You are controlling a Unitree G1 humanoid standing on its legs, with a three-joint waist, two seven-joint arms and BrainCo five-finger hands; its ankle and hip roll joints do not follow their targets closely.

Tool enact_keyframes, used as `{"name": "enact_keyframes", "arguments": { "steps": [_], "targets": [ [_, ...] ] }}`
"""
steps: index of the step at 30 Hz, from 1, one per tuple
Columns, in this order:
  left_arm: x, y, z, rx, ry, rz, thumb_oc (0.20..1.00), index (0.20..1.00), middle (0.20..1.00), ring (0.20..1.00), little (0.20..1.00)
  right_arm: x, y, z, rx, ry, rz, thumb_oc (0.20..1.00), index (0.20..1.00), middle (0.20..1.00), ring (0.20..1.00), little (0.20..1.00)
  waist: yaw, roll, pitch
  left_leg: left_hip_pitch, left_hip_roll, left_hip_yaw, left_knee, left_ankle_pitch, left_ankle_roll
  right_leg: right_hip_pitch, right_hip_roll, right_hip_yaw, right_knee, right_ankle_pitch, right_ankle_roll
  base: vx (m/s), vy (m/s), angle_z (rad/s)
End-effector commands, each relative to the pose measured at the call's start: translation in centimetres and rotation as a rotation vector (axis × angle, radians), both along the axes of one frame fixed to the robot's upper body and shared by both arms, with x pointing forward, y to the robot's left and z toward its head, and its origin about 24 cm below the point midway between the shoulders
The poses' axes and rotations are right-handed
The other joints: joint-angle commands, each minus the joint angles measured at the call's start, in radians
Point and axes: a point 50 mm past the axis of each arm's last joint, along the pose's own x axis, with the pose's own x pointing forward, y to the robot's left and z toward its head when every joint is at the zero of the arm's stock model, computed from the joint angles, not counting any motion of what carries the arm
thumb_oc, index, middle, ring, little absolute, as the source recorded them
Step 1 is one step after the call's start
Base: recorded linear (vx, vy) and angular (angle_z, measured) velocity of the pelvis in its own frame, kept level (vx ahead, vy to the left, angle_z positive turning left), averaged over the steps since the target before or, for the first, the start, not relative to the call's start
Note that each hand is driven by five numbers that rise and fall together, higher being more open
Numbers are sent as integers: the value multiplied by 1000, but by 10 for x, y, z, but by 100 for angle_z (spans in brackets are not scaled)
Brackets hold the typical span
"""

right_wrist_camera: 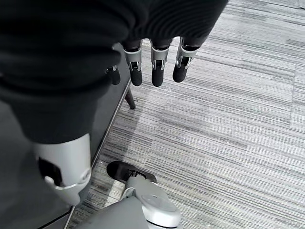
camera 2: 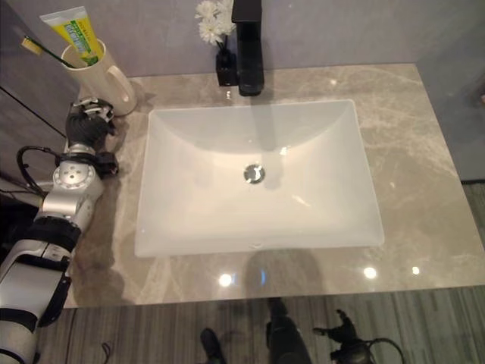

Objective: Put brush and paste in cup on sink, flatten towel.

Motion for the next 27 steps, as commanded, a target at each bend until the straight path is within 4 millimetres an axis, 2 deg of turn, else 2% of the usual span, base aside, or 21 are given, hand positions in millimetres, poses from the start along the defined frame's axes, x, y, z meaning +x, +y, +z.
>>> {"name": "enact_keyframes", "arguments": {
  "steps": [1, 7, 9, 10, 11, 15, 20, 23, 27],
  "targets": [
    [-11, 36, 31, 56, -82, 152, 200, 200, 200, 200, 200, 17, 1, 12, -29, -84, 95, 1000, 1000, 1000, 1000, 1000, -16, 10, 41, 62, -6, 30, 12, 63, -51, 51, -9, 46, 0, -61, 103, 0, 0, 0],
    [-15, 58, 36, 60, -61, 282, 200, 200, 200, 200, 200, 34, 8, 21, -4, -169, 101, 1000, 1000, 1000, 1000, 1000, -19, 8, 51, 34, -3, 23, 12, 76, -57, 29, -4, 48, 0, -57, 102, 0, -6, 1],
    [-16, 59, 56, 104, -103, 303, 200, 200, 200, 200, 200, 50, 17, 31, -55, -205, 249, 1000, 1000, 1000, 1000, 1000, -15, 6, 58, 18, -3, 19, 12, 83, -59, 17, 1, 50, 0, -56, 101, -10, -17, 1],
    [-16, 59, 56, 104, -104, 304, 200, 200, 200, 200, 200, 50, 18, 31, -55, -205, 249, 1000, 1000, 1000, 1000, 1000, -16, 6, 58, 18, -3, 19, 12, 83, -59, 17, 1, 50, 0, -56, 101, -5, -45, 1],
    [-18, 66, 67, 133, -105, 349, 200, 200, 200, 200, 200, 56, 13, 35, -89, -226, 251, 1000, 1000, 1000, 1000, 1000, -21, 2, 64, 9, 1, 24, 12, 90, -64, 8, 3, 56, 0, -52, 101, 5, -31, -1],
    [-15, 60, 96, 148, -164, 362, 200, 200, 200, 200, 200, 56, 4, 34, -90, -229, 156, 1000, 1000, 1000, 1000, 1000, -31, 7, 75, -15, 5, 15, 12, 100, -68, -11, 4, 54, 0, -46, 103, 1, -16, -2],
    [-16, 53, 116, 75, -257, 323, 200, 200, 200, 200, 200, 52, 6, 34, -114, -215, 239, 1000, 1000, 1000, 1000, 1000, -37, 5, 74, -45, 7, 13, 12, 102, -70, -38, 11, 53, 0, -39, 105, 0, 0, 0],
    [-17, 52, 120, 113, -268, 334, 200, 200, 200, 200, 200, 49, 12, 35, -99, -219, 305, 1000, 1000, 1000, 1000, 1000, -42, -1, 69, -52, 12, 17, 12, 96, -74, -47, 18, 59, 0, -38, 105, 20, 11, 0],
    [-19, 49, 119, 172, -282, 343, 200, 200, 200, 200, 200, 48, 6, 42, -87, -265, 266, 1000, 1000, 1000, 1000, 1000, -49, -5, 63, -55, 17, 22, 12, 94, -76, -55, 24, 62, 0, -35, 106, 11, 8, -1]
  ]
}}
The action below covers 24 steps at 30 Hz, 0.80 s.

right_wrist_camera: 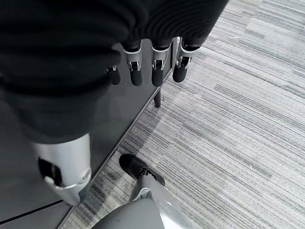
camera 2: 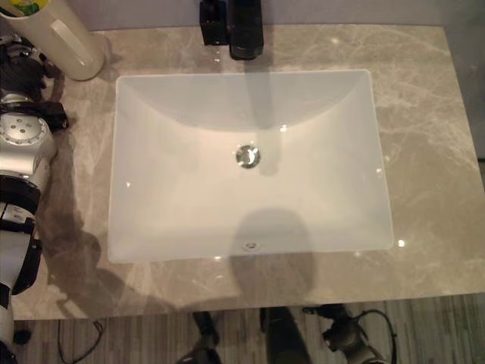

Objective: Put brush and paste in cup on sink, flatten towel.

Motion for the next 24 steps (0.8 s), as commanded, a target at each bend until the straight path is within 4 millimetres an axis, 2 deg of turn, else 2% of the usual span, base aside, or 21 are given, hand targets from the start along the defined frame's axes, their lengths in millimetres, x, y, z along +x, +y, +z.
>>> {"name": "enact_keyframes", "arguments": {
  "steps": [1, 10, 16, 20, 24],
  "targets": [
    [-15, 9, 32, 83, -125, 67, 200, 200, 200, 200, 200, 2, -16, 11, -3, -67, -39, 1000, 1000, 1000, 1000, 1000, -36, -2, 26, 64, 3, 21, 12, 78, -57, 65, 7, 62, 0, -48, 122, 14, -13, -4],
    [-6, -11, 26, 88, -135, -10, 200, 200, 200, 200, 200, -5, -37, 13, 30, -100, -199, 1000, 1000, 1000, 1000, 1000, -64, -9, 2, 36, 21, 4, 12, 80, -66, 43, 11, 54, 0, -48, 119, 19, -5, 2],
    [-3, -17, 22, 98, -128, -35, 200, 200, 200, 200, 200, -6, -32, 12, 55, -98, -188, 1000, 1000, 1000, 1000, 1000, -67, -11, -10, 34, 24, 4, 12, 81, -70, 40, 15, 59, 0, -50, 117, 0, 0, 0],
    [3, -33, 18, 109, -118, -87, 200, 200, 200, 200, 200, -14, -31, 7, 53, -68, -184, 1000, 1000, 1000, 1000, 1000, -71, -4, -13, 44, 29, 4, 12, 82, -73, 48, 17, 58, 0, -57, 113, 8, -3, 0],
    [6, -42, 21, 122, -129, -102, 200, 200, 200, 200, 200, -9, -32, 11, 62, -97, -201, 1000, 1000, 1000, 1000, 1000, -74, -1, -12, 45, 27, 8, 12, 80, -74, 48, 18, 58, 0, -57, 113, 0, 0, 0]
  ]
}}
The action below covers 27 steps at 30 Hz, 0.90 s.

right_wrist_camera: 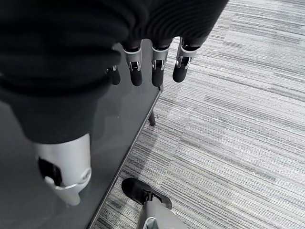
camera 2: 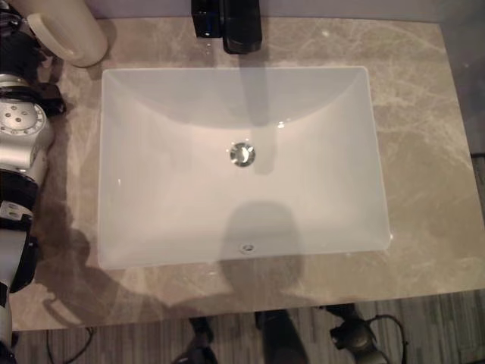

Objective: Put brush and paste in cup on sink, flatten towel.

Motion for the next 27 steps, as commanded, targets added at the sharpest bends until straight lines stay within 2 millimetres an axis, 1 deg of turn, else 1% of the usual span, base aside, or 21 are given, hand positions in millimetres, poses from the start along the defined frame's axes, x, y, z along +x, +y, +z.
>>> {"name": "enact_keyframes", "arguments": {
  "steps": [1, 8, 14, 17, 20, 22, 23, 25, 27],
  "targets": [
    [4, -16, 4, 63, -25, -28, 200, 200, 200, 200, 200, -1, -12, 8, 0, -55, -47, 1000, 1000, 1000, 1000, 1000, -43, 19, 2, 63, 22, 15, 11, 82, -74, 61, 17, 63, -1, -58, 119, 0, 0, 0],
    [6, -23, 5, 72, -25, -44, 200, 200, 200, 200, 200, 6, -9, 16, 22, -106, -37, 1000, 1000, 1000, 1000, 1000, -43, 26, 12, 78, 21, 33, 11, 84, -74, 64, 21, 72, -1, -55, 118, 0, 0, 0],
    [8, -25, 8, 94, -20, -15, 200, 200, 200, 200, 200, 1, -9, 13, 10, -87, -28, 1000, 1000, 1000, 1000, 1000, -46, 25, 14, 85, 25, 47, 11, 84, -74, 65, 24, 76, -1, -54, 117, -7, -9, -1],
    [9, -22, 8, 106, -5, 33, 200, 200, 200, 200, 200, -3, -10, 10, -4, -62, -25, 1000, 1000, 1000, 1000, 1000, -49, 22, 14, 91, 30, 55, 11, 90, -78, 68, 26, 73, -1, -55, 114, -28, -39, -6],
    [10, -21, 10, 119, 6, 86, 200, 200, 200, 200, 200, -3, -10, 7, -2, -52, -32, 1000, 1000, 1000, 1000, 1000, -47, 17, 13, 88, 32, 58, 11, 90, -77, 66, 27, 70, -1, -54, 115, -44, -34, -6],
    [12, -24, 11, 173, 22, 94, 200, 200, 200, 200, 200, -2, -9, 7, 11, -50, -31, 1000, 1000, 1000, 1000, 1000, -44, 16, 13, 89, 32, 56, 11, 87, -76, 70, 26, 67, -1, -54, 115, -54, -44, -2],
    [14, -25, 4, 255, 71, 102, 200, 200, 200, 200, 200, -7, -10, 4, 44, -32, -50, 1000, 1000, 1000, 1000, 1000, -41, 12, 11, 96, 35, 54, 11, 86, -78, 78, 24, 60, -1, -57, 113, -50, -52, -2],
    [17, -25, -6, 229, 102, 85, 200, 200, 200, 200, 200, -12, -13, 0, 55, -11, -89, 1000, 1000, 1000, 1000, 1000, -44, 9, 5, 101, 37, 55, 11, 81, -76, 85, 24, 55, -1, -58, 109, -45, -43, 5],
    [17, -25, -6, 229, 102, 85, 200, 200, 200, 200, 200, -12, -13, 0, 55, -11, -89, 1000, 1000, 1000, 1000, 1000, -44, 9, 5, 101, 37, 55, 11, 81, -76, 85, 24, 55, -1, -58, 109, -22, -14, 9]
  ]
}}
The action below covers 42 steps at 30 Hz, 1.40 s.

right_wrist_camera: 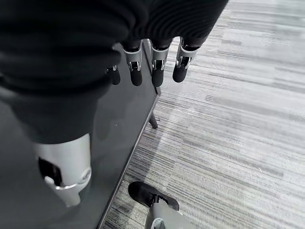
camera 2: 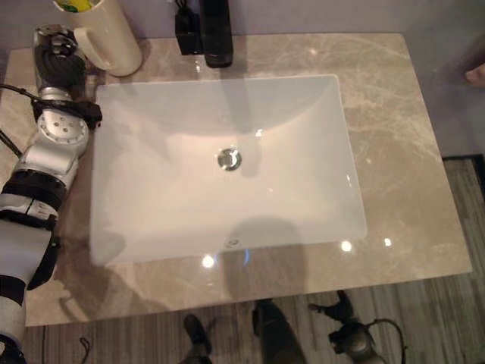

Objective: Put brush and paste in cup on sink, flatten towel.

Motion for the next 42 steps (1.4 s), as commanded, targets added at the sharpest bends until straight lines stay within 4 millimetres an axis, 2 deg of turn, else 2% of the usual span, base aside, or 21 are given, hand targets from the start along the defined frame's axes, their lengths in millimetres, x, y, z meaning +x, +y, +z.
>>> {"name": "enact_keyframes", "arguments": {
  "steps": [1, 7, 12, 21, 23, 24, 25, 26, 27, 29, 32, 33, 34, 35, 36, 37, 38, 39, 40, 41, 42],
  "targets": [
    [-4, 9, 23, 28, -42, 19, 200, 200, 200, 200, 200, -3, -15, 5, 2, -31, -66, 1000, 1000, 1000, 1000, 1000, -38, 15, 27, 68, 29, 35, 12, 65, -59, 65, 12, 43, -1, -74, 126, -34, -27, 7],
    [-1, 4, 18, 89, -1, 14, 200, 200, 200, 200, 200, -8, -16, 1, 0, -6, -77, 1000, 1000, 1000, 1000, 1000, -35, 11, 20, 78, 28, 41, 12, 63, -57, 72, 16, 44, -1, -72, 126, -24, -19, 2],
    [0, 11, 11, 63, 12, 73, 200, 200, 200, 200, 200, -11, -15, -3, -7, 17, -84, 1000, 1000, 1000, 1000, 1000, -21, 3, 18, 112, 25, 65, 12, 55, -53, 85, 23, 52, -1, -71, 129, 2, -3, -5],
    [-10, 24, -31, -27, 49, 63, 200, 200, 200, 200, 200, -33, -30, -16, -59, 155, -154, 1000, 1000, 1000, 1000, 1000, 21, 4, -4, 240, 4, 74, 12, 14, -25, 190, 6, 57, -1, -91, 134, 42, 29, -10],
    [-31, 24, -32, -95, -90, -30, 200, 200, 200, 200, 200, -31, -30, -15, -41, 142, -153, 1000, 1000, 1000, 1000, 1000, 44, 0, -7, 259, -9, 61, 12, 13, -16, 222, -6, 50, -1, -97, 136, 15, 85, 4],
    [-40, 24, -43, -96, -90, -61, 200, 200, 200, 200, 200, -33, -30, -15, -33, 148, -157, 1000, 1000, 1000, 1000, 1000, 52, -2, -11, 268, -11, 57, 12, 9, -13, 236, -10, 46, -1, -99, 136, -10, 136, 3],
    [-66, 27, -65, -107, -108, -101, 200, 200, 200, 200, 200, -41, -29, -20, -24, 186, -172, 1000, 1000, 1000, 1000, 1000, 74, -8, -20, 280, -22, 48, 12, -5, -3, 260, -22, 38, -1, -104, 136, 3, 95, 2],
    [-67, 29, -67, -108, -106, -97, 200, 200, 200, 200, 200, -42, -29, -20, -27, 188, -169, 1000, 1000, 1000, 1000, 1000, 70, -7, -22, 281, -22, 48, 12, -5, -2, 260, -22, 38, -1, -104, 137, -7, 125, 6],
    [-86, 33, -78, -123, -120, -112, 200, 200, 200, 200, 200, -43, -28, -22, -29, 199, -166, 1000, 1000, 1000, 1000, 1000, 82, -8, -26, 288, -26, 42, 12, -9, 1, 275, -28, 32, -1, -107, 138, -5, 98, 18],
    [-127, 50, -110, -171, -93, -63, 200, 200, 200, 200, 200, -46, -26, -26, -26, 230, -188, 1000, 1000, 1000, 1000, 1000, 122, -14, -38, 291, -40, 15, 12, -22, 13, 305, -50, 11, -1, -106, 144, -52, 181, 28],
    [-144, 59, -121, -183, -76, -24, 200, 200, 200, 200, 200, -45, -25, -26, -33, 234, -173, 1000, 1000, 1000, 1000, 1000, 131, -18, -41, 296, -46, 3, 12, -27, 18, 320, -60, 0, -1, -107, 148, -49, 143, 36],
    [-168, 67, -140, -253, -41, 11, 200, 200, 200, 200, 200, -43, -24, -27, -39, 241, -173, 1000, 1000, 1000, 1000, 1000, 157, -24, -40, 295, -65, -31, 12, -35, 34, 344, -81, -19, -1, -100, 156, -78, 180, 51],
    [-180, 77, -149, -252, -10, 65, 200, 200, 200, 200, 200, -41, -23, -26, -42, 235, -164, 1000, 1000, 1000, 1000, 1000, 170, -23, -38, 299, -71, -43, 12, -42, 39, 355, -87, -27, -1, -101, 159, -79, 181, 44],
    [-181, 78, -148, -251, -10, 67, 200, 200, 200, 200, 200, -41, -22, -26, -42, 235, -162, 1000, 1000, 1000, 1000, 1000, 167, -26, -39, 295, -74, -44, 12, -37, 40, 352, -90, -28, -1, -98, 159, -109, 237, 36],
    [-205, 94, -178, -247, 150, 172, 476, 476, 476, 476, 476, -35, -22, -24, -50, 223, -146, 1000, 1000, 1000, 1000, 1000, 195, -28, -32, 294, -93, -80, 12, -42, 53, 376, -117, -55, -1, -90, 172, -99, 165, 41],
    [-205, 94, -178, -247, 150, 173, 567, 567, 567, 567, 567, -35, -22, -24, -49, 223, -144, 1000, 1000, 1000, 1000, 1000, 190, -31, -34, 289, -96, -83, 12, -37, 54, 374, -122, -57, -1, -87, 173, -166, 266, 74],
    [-219, 109, -196, -265, 233, 253, 1000, 1000, 1000, 1000, 1000, -29, -24, -22, -78, 220, -116, 1000, 1000, 1000, 1000, 1000, 207, -36, -22, 282, -119, -121, 12, -37, 67, 394, -149, -87, -1, -74, 181, -124, 157, 79],
    [-226, 113, -209, -270, 301, 295, 1000, 1000, 1000, 1000, 1000, -28, -22, -23, -89, 231, -93, 1000, 1000, 1000, 1000, 1000, 218, -38, -18, 282, -123, -131, 12, -41, 70, 406, -158, -103, 0, -75, 183, -161, 239, 72],
    [-239, 119, -235, -358, 393, 366, 1000, 1000, 1000, 1000, 1000, -27, -19, -23, -89, 235, -71, 1000, 1000, 1000, 1000, 1000, 227, -44, -12, 275, -133, -143, 12, -37, 75, 413, -174, -121, 8, -69, 189, -90, 141, 56],
    [-239, 119, -235, -358, 392, 365, 1000, 1000, 1000, 1000, 1000, -27, -19, -23, -89, 234, -71, 1000, 1000, 1000, 1000, 1000, 224, -45, -13, 271, -136, -146, 12, -33, 76, 411, -177, -123, 7, -66, 189, -127, 201, 65],
    [-253, 128, -263, -431, 505, 460, 1000, 1000, 1000, 1000, 1000, -22, -15, -23, -84, 232, -59, 1000, 1000, 1000, 1000, 1000, 223, -57, 2, 268, -156, -166, 12, -34, 89, 413, -201, -133, 30, -51, 195, -136, 191, 66]
  ]
}}
